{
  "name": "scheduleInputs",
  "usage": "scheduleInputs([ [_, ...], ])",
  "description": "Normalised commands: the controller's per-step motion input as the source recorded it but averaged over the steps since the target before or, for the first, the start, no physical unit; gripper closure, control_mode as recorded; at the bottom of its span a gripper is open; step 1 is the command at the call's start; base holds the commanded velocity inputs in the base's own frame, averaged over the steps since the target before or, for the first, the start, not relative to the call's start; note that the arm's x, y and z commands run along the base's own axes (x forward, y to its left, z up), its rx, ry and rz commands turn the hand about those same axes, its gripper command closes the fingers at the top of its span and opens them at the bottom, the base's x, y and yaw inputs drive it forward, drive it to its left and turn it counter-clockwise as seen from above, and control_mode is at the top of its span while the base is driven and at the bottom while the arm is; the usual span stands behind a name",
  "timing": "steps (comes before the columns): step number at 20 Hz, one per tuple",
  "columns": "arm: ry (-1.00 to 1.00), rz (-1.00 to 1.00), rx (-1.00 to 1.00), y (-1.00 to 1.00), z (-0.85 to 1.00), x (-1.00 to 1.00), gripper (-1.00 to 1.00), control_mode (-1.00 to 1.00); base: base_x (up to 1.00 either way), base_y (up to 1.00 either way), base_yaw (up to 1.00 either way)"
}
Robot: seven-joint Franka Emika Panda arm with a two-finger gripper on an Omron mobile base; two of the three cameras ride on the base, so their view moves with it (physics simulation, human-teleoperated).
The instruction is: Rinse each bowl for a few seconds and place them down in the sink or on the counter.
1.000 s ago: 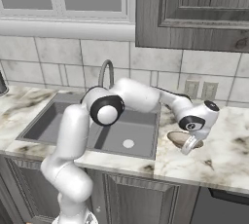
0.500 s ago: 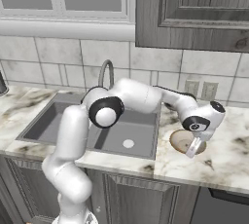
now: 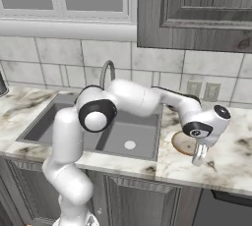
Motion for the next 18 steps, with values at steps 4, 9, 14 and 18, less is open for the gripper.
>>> scheduleInputs([
  [4, -0.07, 0.09, 0.0, 0.06, 0.62, -0.21, -1.0, -1.0, 0.0, 0.0, 0.0],
  [9, -0.1, 0.02, 0.0, 0.19, 0.53, -0.21, -1.0, -1.0, 0.0, 0.0, 0.0],
  [14, -0.15, 0.0, 0.0, 0.23, 0.53, -0.14, -1.0, -1.0, 0.0, 0.0, 0.0],
  [18, -0.2, -0.03, -0.01, 0.25, 0.39, -0.15, -1.0, -1.0, 0.0, 0.0, 0.0],
])
